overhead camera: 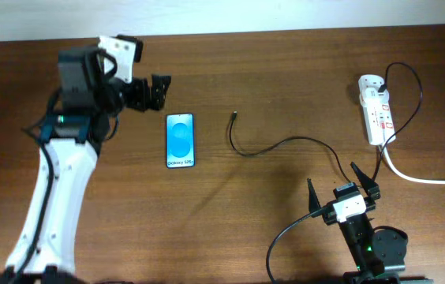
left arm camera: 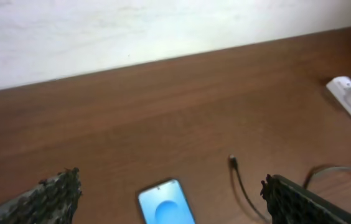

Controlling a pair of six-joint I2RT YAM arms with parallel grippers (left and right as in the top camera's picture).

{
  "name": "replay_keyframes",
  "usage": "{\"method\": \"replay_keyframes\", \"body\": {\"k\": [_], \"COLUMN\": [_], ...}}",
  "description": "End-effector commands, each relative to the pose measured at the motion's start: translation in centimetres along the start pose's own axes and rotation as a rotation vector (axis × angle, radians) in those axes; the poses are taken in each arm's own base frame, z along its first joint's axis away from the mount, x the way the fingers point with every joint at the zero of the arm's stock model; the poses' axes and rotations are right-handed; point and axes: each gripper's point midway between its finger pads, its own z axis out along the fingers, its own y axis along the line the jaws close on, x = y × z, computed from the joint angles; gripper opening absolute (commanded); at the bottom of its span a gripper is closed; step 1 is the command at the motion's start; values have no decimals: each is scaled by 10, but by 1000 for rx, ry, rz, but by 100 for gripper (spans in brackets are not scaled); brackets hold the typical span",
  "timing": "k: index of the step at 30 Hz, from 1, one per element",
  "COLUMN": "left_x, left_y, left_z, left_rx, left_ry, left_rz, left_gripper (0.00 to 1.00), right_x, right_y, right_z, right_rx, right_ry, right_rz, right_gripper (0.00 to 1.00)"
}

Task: Plug charger to phone and switch on socket
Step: 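Move the left gripper over the blue phone and lower onto it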

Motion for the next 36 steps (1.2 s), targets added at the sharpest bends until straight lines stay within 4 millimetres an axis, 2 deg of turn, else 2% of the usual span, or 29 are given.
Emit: {"method": "replay_keyframes", "body": {"k": [1,2,6,7,9,11,15,17,19,20,23,27,28,29,31,32,33,34,36], "left_x": [-18,-11,24,24,24,28,54,76,92,101,149,192,195,189,164,135,120,112,113], "left_y": [-6,-19,-26,-34,-37,-34,-19,-10,-19,-19,-13,-9,-9,-10,-11,-11,-7,-5,-6], "left_z": [9,16,30,31,30,31,60,73,82,85,98,113,114,114,112,107,103,97,95], "left_rx": [79,166,210,263,278,261,47,-182,-237,-263,-319,-345,-344,-343,-327,-324,-350,-370,-374], "left_ry": [0,23,156,162,162,176,269,323,368,394,548,676,685,681,667,665,675,704,776], "left_rz": [-52,-65,-137,-179,-182,-187,-290,-401,-425,-430,-436,-444,-444,-443,-405,-355,-337,-322,-308], "left_gripper": [99,99,99,99,99,99,99,99,99,99,99,99,99,99,100,100,100,99,99], "right_x": [1,1,1,1,1,1,1,1,1,1,1,1,1,1,1,1,1,1,1], "right_y": [5,5,5,5,5,5,5,5,5,5,5,5,5,5,5,5,5,5,5], "right_z": [0,0,0,0,0,0,0,0,0,0,0,0,0,0,0,0,0,0,0], "right_rx": [-22,-22,-22,-22,-22,-22,-22,-22,-22,-22,-22,-22,-22,-22,-22,-22,-22,-22,-22], "right_ry": [-5,-5,-5,-5,-5,-5,-5,-5,-5,-5,-5,-5,-5,-5,-5,-5,-5,-5,-5], "right_rz": [8,8,8,8,8,8,8,8,8,8,8,8,8,8,8,8,8,8,8], "right_gripper": [98,98,98,98,98,98,99,98,98,98,98,98,98,98,98,98,98,98,98]}}
